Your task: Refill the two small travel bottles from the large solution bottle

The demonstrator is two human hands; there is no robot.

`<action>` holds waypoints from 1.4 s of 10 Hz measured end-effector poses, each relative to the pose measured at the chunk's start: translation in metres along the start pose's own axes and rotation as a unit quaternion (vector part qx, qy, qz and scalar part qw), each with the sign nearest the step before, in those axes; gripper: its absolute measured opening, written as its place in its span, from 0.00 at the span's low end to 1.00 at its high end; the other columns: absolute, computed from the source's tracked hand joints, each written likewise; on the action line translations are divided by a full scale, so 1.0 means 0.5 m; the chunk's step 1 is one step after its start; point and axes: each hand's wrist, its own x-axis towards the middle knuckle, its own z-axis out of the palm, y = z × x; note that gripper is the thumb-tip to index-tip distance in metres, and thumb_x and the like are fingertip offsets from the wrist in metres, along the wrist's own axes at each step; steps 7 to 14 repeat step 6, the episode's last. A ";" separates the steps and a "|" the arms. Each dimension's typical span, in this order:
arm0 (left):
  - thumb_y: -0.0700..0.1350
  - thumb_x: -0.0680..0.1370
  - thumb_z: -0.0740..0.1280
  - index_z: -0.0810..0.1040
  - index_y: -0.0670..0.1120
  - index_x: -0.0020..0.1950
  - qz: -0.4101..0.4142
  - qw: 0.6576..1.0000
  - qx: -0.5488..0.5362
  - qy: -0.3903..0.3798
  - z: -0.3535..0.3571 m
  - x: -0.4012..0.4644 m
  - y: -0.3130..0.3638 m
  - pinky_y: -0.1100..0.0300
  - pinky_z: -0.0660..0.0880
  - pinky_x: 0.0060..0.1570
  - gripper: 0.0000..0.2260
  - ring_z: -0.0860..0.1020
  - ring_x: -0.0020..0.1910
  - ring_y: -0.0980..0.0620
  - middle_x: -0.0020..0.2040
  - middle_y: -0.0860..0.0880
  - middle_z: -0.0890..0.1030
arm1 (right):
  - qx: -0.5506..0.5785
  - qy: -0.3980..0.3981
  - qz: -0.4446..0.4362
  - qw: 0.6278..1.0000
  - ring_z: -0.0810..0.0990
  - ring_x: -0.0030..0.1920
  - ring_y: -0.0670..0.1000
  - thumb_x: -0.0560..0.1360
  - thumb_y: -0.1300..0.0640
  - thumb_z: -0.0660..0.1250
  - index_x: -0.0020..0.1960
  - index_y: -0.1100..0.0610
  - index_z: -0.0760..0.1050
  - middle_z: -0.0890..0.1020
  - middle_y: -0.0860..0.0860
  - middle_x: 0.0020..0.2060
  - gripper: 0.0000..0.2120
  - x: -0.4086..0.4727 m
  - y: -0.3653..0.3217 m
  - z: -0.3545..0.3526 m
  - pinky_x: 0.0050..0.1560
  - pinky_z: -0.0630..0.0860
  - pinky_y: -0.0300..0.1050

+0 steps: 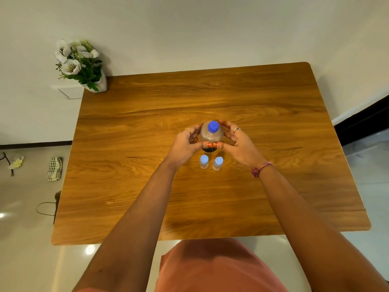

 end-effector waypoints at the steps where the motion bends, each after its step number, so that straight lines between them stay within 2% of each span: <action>1: 0.35 0.70 0.73 0.68 0.40 0.70 0.000 1.000 -0.006 -0.001 -0.001 0.001 -0.001 0.64 0.69 0.65 0.30 0.72 0.67 0.54 0.67 0.47 0.74 | 0.004 0.000 0.000 1.000 0.68 0.66 0.42 0.70 0.59 0.72 0.73 0.56 0.58 0.68 0.49 0.69 0.36 0.000 -0.001 0.001 0.59 0.68 0.28; 2: 0.36 0.70 0.73 0.67 0.41 0.71 -0.009 1.000 -0.003 -0.006 -0.003 0.001 0.000 0.58 0.67 0.68 0.30 0.71 0.67 0.54 0.68 0.47 0.74 | -0.010 -0.002 0.000 1.000 0.67 0.66 0.42 0.70 0.58 0.72 0.73 0.56 0.58 0.68 0.48 0.69 0.37 0.001 -0.006 0.003 0.58 0.68 0.29; 3: 0.35 0.71 0.72 0.67 0.41 0.71 -0.010 1.000 -0.007 0.001 -0.005 0.001 -0.001 0.57 0.66 0.69 0.30 0.70 0.68 0.53 0.68 0.47 0.73 | -0.011 0.000 0.001 1.000 0.67 0.67 0.43 0.70 0.58 0.72 0.73 0.55 0.58 0.68 0.48 0.70 0.37 0.004 -0.003 0.004 0.62 0.67 0.35; 4: 0.34 0.70 0.73 0.65 0.41 0.72 -0.014 1.000 -0.002 0.004 -0.009 -0.001 0.006 0.60 0.66 0.68 0.32 0.69 0.69 0.54 0.69 0.47 0.72 | -0.023 -0.001 0.006 1.000 0.68 0.68 0.45 0.70 0.60 0.72 0.73 0.54 0.59 0.69 0.48 0.69 0.36 0.004 -0.007 0.001 0.65 0.68 0.43; 5: 0.36 0.68 0.75 0.64 0.41 0.73 -0.006 1.000 -0.006 0.000 -0.016 -0.001 0.012 0.62 0.65 0.67 0.35 0.68 0.70 0.54 0.70 0.47 0.71 | -0.029 -0.006 -0.005 1.000 0.67 0.68 0.45 0.70 0.64 0.71 0.73 0.54 0.59 0.68 0.48 0.70 0.36 0.003 -0.012 -0.004 0.65 0.70 0.47; 6: 0.38 0.68 0.76 0.66 0.42 0.72 -0.006 0.999 -0.030 0.011 -0.016 -0.006 0.027 0.60 0.65 0.67 0.34 0.69 0.69 0.55 0.70 0.48 0.72 | -0.059 -0.004 -0.018 0.998 0.65 0.70 0.48 0.72 0.69 0.67 0.74 0.55 0.58 0.66 0.50 0.71 0.35 0.004 -0.023 -0.009 0.67 0.69 0.52; 14: 0.38 0.68 0.76 0.66 0.42 0.72 -0.006 0.999 -0.030 0.011 -0.016 -0.006 0.027 0.60 0.65 0.67 0.34 0.69 0.69 0.55 0.70 0.48 0.72 | -0.059 -0.004 -0.018 0.998 0.65 0.70 0.48 0.72 0.69 0.67 0.74 0.55 0.58 0.66 0.50 0.71 0.35 0.004 -0.023 -0.009 0.67 0.69 0.52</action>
